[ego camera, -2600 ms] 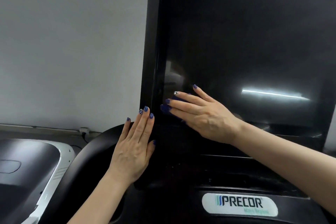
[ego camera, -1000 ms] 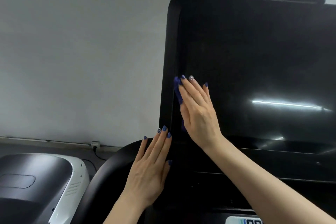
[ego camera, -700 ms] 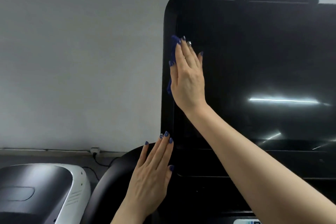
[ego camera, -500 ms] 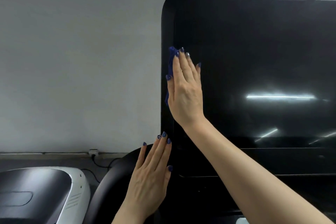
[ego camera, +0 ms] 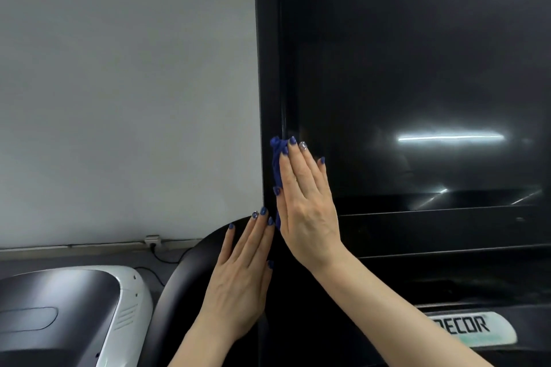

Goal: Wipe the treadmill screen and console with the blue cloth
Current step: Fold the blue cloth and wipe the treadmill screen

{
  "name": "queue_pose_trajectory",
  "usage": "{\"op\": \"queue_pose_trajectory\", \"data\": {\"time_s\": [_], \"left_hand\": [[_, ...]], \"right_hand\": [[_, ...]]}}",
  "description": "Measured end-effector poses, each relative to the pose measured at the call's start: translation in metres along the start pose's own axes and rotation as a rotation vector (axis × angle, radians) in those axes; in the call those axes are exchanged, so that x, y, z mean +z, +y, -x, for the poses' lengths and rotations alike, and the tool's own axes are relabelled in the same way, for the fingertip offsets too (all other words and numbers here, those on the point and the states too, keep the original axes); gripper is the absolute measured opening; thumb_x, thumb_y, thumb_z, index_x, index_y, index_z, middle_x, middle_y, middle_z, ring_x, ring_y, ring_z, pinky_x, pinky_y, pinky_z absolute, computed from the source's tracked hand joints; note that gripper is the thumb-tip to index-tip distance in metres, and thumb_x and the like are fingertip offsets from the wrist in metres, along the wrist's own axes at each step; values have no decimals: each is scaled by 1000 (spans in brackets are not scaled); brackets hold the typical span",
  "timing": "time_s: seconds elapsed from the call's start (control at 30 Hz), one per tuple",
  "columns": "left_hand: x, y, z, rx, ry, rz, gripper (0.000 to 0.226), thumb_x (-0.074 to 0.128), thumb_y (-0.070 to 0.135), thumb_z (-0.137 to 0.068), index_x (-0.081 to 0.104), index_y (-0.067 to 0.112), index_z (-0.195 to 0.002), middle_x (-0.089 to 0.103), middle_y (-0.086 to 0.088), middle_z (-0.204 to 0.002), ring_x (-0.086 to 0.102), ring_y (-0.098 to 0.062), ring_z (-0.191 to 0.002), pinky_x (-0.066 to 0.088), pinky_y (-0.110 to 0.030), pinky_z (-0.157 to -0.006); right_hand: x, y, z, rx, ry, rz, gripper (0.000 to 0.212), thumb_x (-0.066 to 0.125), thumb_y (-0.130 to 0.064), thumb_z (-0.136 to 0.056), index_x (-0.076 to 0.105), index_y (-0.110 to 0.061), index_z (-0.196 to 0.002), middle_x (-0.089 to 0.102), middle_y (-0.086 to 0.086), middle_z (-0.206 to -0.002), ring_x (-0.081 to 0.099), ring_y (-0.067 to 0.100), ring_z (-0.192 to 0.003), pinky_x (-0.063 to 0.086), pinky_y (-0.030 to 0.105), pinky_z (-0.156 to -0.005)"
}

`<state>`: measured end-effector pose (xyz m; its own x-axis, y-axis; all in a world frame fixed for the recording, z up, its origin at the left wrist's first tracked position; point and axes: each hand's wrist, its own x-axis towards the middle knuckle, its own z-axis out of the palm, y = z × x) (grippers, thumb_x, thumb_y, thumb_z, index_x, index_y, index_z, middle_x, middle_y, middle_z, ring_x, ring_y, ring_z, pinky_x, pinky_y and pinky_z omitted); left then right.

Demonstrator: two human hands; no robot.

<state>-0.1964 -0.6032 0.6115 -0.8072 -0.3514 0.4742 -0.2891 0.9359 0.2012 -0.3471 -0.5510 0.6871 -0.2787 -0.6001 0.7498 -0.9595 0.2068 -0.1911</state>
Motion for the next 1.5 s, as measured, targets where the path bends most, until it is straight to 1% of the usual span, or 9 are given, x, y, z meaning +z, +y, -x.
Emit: {"op": "queue_pose_trajectory", "data": {"time_s": [0.13, 0.33, 0.43, 0.53, 0.73, 0.87, 1.1, 1.33, 1.5], "left_hand": [[-2, 0, 2, -16, -23, 17, 62, 38, 24, -98, 23, 12, -157, 19, -4, -166, 15, -14, -153, 19, -47, -118], [-9, 9, 1, -18, -17, -5, 59, 33, 26, -101, 24, 9, -156, 17, -5, -166, 15, -17, -153, 16, -45, -120], [-10, 16, -6, 4, -3, 4, 60, 34, 27, -102, 21, 8, -157, 12, -6, -167, 15, -18, -153, 12, -43, -123], [-4, 18, -7, -5, 10, 20, 61, 36, 26, -100, 20, 8, -157, 12, -6, -167, 14, -18, -153, 12, -43, -123], [-2, 14, -6, 9, -9, 8, 62, 35, 26, -101, 18, 10, -158, 10, -5, -167, 14, -17, -153, 12, -43, -123], [-3, 14, -5, 6, -21, 11, 61, 33, 27, -102, 17, 10, -158, 10, -5, -167, 13, -17, -153, 15, -44, -121], [-6, 9, -9, -19, -35, 58, 61, 34, 25, -101, 18, 11, -158, 10, -4, -167, 11, -16, -154, 8, -41, -124], [-6, 3, -9, -3, -72, 16, 63, 33, 27, -102, 11, 12, -159, 4, -3, -168, 12, -16, -154, 8, -41, -125], [-5, 0, -9, 17, -61, 26, 65, 33, 26, -101, 8, 11, -158, 3, -3, -167, 10, -16, -154, 6, -41, -125]], "right_hand": [[-10, 7, 31, -79, -90, 41, 47, 39, -17, -103, 33, -4, -148, 30, 14, -157, 23, 28, -148, 22, 47, -121], [-54, 64, 50, -373, -291, 220, 51, 49, -14, -97, 40, -11, -148, 28, 4, -160, 24, 20, -148, 22, 50, -119], [-70, 82, 47, -335, -275, 263, 50, 46, -12, -96, 42, -12, -147, 28, 0, -159, 25, 19, -148, 21, 53, -119], [-53, 58, 42, -292, -250, 168, 43, 39, -15, -101, 46, -9, -144, 32, 3, -157, 26, 22, -147, 21, 47, -120], [-61, 82, 51, -421, -304, 237, 44, 38, -19, -104, 41, -18, -148, 30, -5, -158, 26, 16, -147, 21, 46, -121], [-74, 95, 53, -255, -214, 203, 45, 44, -13, -98, 48, -16, -143, 38, -3, -154, 34, 17, -144, 27, 58, -114], [-36, 40, 31, 27, -55, -19, 51, 46, -5, -100, 35, -5, -149, 30, 10, -157, 22, 26, -149, 16, 52, -121], [-54, 78, 81, -366, -284, 155, 47, 43, -12, -100, 42, -17, -147, 35, 2, -155, 31, 21, -146, 15, 49, -121], [-43, 47, 69, -189, -209, 2, 48, 47, -8, -97, 44, -8, -145, 37, 10, -154, 29, 27, -146, 18, 51, -120]]}}
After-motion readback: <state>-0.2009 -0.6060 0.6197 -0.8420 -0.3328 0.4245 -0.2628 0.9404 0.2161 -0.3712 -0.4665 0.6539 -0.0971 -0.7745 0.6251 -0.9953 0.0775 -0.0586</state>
